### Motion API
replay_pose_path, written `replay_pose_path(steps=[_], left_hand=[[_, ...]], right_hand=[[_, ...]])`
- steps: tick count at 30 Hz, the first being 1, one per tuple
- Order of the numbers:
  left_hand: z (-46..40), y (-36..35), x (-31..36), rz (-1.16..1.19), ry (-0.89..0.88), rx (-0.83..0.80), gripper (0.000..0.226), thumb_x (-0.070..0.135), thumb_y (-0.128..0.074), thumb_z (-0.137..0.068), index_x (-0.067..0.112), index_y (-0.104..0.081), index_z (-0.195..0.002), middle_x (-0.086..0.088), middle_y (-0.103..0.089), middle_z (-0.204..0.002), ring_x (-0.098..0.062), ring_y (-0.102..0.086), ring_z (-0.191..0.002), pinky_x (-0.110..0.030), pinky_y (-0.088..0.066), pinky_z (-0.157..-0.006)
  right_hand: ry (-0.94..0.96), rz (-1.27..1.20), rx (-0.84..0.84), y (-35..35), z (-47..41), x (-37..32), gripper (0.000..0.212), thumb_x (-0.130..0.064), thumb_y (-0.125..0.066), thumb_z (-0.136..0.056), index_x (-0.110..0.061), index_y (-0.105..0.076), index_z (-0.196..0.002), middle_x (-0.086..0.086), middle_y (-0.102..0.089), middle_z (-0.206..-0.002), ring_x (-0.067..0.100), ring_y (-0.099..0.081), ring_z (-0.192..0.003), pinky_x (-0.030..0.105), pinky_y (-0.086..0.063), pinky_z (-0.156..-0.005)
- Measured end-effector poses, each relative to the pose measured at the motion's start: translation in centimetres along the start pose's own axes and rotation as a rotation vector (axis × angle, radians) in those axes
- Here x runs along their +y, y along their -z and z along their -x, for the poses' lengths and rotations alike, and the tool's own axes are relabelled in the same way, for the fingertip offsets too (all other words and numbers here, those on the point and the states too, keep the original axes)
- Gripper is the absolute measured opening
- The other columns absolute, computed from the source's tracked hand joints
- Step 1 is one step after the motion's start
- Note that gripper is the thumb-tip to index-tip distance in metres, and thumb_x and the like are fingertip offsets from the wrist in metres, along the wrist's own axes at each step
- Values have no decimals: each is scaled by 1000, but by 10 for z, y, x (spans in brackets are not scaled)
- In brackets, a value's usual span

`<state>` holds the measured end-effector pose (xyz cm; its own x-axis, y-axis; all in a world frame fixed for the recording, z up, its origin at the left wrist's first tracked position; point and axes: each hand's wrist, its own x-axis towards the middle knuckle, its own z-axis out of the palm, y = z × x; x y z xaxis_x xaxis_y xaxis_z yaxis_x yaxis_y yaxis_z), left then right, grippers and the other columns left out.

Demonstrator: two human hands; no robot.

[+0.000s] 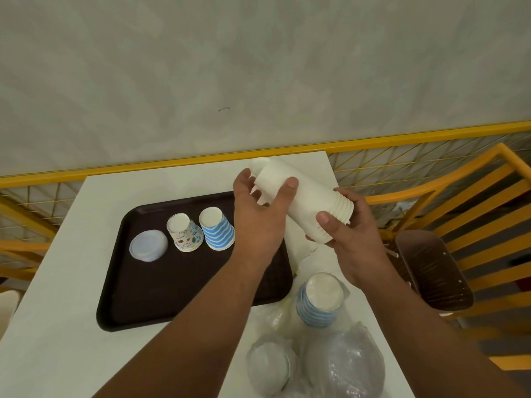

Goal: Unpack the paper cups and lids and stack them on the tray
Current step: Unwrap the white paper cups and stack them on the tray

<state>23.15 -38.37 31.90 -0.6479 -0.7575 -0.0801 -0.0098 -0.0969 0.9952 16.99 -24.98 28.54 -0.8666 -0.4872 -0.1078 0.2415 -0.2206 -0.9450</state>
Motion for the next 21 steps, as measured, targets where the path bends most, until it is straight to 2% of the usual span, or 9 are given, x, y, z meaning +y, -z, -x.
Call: replay_pose_path(steps=[2, 5, 8, 11, 15, 17, 19, 21], left_hand=[[2, -1, 1, -17, -6, 29, 75, 37, -75, -82, 30, -32, -143, 9, -50, -133, -7, -54, -117, -22, -50, -90], [6, 2, 2, 99, 34, 39, 67, 31, -74, -84, 29, -36, -140, 8, -58, -120, -6, -62, -106, -28, -54, -90], [14, 1, -3, 153, 90, -47, 65, 23, -73, -86, 35, -36, -139, 1, -58, -126, -12, -64, -106, -40, -57, -90], [17, -1, -3, 186, 104, -25, 59, 17, -71, -88, 39, -36, -131, -1, -57, -127, -15, -63, -106, -40, -58, -87], [10, -5, 6, 194, 86, -18, 54, 17, -70, -88, 36, -39, -127, 0, -62, -117, -9, -66, -95, -36, -59, -84], [3, -9, 17, 166, 57, -16, 51, 19, -72, -87, 35, -41, -124, 0, -65, -111, -8, -67, -90, -40, -59, -84], [-11, -7, 33, 225, 45, 43, 48, 19, -72, -86, 32, -42, -121, 0, -66, -103, -11, -68, -86, -45, -58, -86], [-30, 2, 50, 277, -46, 137, 51, 23, -73, -83, 28, -41, -122, 2, -67, -101, -15, -68, -90, -50, -56, -89]], right_hand=[[4, 18, -9, -6, 0, -1, 87, -53, -94, -41, -34, -55, -116, 1, -58, -118, 27, -62, -112, 55, -57, -82], [5, 26, -7, -7, 0, 1, 79, -45, -93, -44, -35, -56, -113, -3, -60, -114, 24, -64, -108, 56, -57, -82], [11, 15, -19, -7, 2, 4, 82, -52, -94, -40, -36, -57, -111, -5, -63, -110, 23, -65, -103, 51, -58, -80], [41, 49, -10, -6, 4, 6, 76, -44, -92, -43, -37, -56, -110, -6, -62, -110, 19, -64, -103, 46, -58, -79], [132, 74, 11, -8, 1, 0, 72, -37, -87, -50, -37, -54, -114, -5, -59, -118, 14, -62, -109, 34, -56, -80], [186, 78, 11, -11, -2, -7, 72, -35, -88, -51, -37, -53, -114, -6, -58, -119, 13, -61, -111, 30, -56, -78], [250, 125, 13, -12, -5, -15, 71, -31, -89, -52, -38, -52, -112, -8, -58, -116, 7, -62, -107, 27, -55, -76], [273, 142, 28, -10, -8, -18, 71, -32, -89, -51, -39, -51, -111, -8, -57, -115, 3, -61, -103, 23, -54, -73]])
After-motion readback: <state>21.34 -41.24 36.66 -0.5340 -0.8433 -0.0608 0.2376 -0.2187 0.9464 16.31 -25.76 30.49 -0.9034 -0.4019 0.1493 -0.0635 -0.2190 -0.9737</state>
